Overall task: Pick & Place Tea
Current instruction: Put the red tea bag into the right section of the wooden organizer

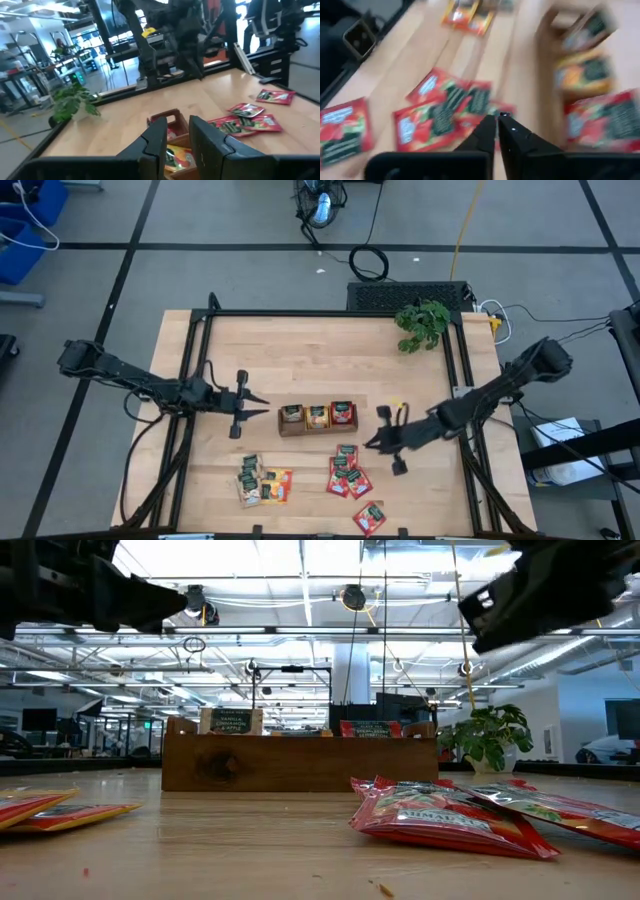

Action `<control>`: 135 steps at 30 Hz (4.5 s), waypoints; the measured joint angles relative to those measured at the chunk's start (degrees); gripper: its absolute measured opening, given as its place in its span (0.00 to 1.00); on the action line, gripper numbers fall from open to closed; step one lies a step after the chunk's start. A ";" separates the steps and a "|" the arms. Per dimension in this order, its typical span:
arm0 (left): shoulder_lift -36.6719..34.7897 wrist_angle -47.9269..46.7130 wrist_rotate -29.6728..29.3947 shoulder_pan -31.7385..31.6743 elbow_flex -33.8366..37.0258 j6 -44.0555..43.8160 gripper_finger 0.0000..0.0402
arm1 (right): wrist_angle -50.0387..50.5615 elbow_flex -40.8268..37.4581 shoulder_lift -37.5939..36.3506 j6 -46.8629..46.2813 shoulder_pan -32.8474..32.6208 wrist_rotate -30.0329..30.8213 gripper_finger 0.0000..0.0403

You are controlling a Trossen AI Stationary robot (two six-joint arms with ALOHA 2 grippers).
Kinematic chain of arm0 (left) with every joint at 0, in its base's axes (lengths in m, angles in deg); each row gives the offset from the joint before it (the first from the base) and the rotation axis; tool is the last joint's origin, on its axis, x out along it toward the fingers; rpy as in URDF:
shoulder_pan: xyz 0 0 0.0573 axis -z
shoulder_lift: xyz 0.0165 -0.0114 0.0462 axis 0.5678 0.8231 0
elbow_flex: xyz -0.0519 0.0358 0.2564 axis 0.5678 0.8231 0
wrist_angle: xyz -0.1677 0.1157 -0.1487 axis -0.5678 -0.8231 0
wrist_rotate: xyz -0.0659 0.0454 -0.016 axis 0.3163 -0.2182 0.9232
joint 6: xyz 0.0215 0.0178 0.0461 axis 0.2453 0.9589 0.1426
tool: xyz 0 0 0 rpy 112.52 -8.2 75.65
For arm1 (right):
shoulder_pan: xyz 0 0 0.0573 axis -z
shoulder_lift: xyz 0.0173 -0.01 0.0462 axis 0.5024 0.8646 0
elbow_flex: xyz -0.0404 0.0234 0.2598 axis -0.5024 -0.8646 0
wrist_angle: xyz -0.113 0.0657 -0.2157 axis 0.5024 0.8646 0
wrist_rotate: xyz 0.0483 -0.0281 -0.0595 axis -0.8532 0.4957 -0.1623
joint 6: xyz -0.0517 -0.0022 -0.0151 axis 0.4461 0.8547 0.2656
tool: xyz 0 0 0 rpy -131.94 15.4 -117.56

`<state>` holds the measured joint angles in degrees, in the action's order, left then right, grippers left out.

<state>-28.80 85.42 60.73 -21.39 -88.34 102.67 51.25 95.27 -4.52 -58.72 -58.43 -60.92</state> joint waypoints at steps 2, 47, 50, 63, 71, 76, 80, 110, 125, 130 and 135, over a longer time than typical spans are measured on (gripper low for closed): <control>0.00 -0.01 0.02 -0.01 0.00 -0.98 0.22 | 2.12 2.47 3.33 -3.13 -0.34 -1.93 0.08; -0.04 -5.21 2.52 -0.01 0.02 -1.22 0.22 | -12.14 -2.85 17.53 -22.95 4.48 -18.21 0.52; -0.04 -5.24 2.52 -0.01 0.02 -1.30 0.22 | -14.83 -2.85 19.52 -23.04 4.55 -20.16 0.52; -0.04 -5.62 2.47 -0.01 0.02 -2.14 0.22 | -18.51 -2.79 21.19 -24.67 4.50 -22.09 0.52; -0.04 -5.69 2.47 -0.01 0.02 -2.20 0.22 | -18.53 -2.79 21.17 -28.50 3.84 -21.85 0.52; -0.04 -5.73 2.47 -0.01 0.02 -2.28 0.22 | -18.60 -2.79 21.17 -30.03 2.94 -20.70 0.52; -0.04 -5.80 2.47 -0.01 0.02 -2.35 0.22 | -18.66 -2.79 21.17 -30.18 2.21 -20.05 0.52; -0.04 -5.97 1.87 -0.01 0.02 -2.33 0.22 | -25.12 -2.70 26.92 -31.48 0.96 -16.09 0.38; -0.04 -5.97 1.42 0.01 0.02 -2.29 0.22 | -22.23 -2.71 25.73 -29.42 1.63 -16.50 0.01; -0.02 -5.95 1.39 0.01 0.02 -2.29 0.22 | -8.73 0.03 19.29 -27.25 1.43 -16.86 0.00; -0.02 -5.94 0.99 0.01 0.02 -2.29 0.22 | 3.52 5.58 12.86 -24.53 0.76 -12.60 0.00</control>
<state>-28.82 79.48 61.72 -21.39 -88.32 100.38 54.77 100.85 8.34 -83.25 -57.67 -73.52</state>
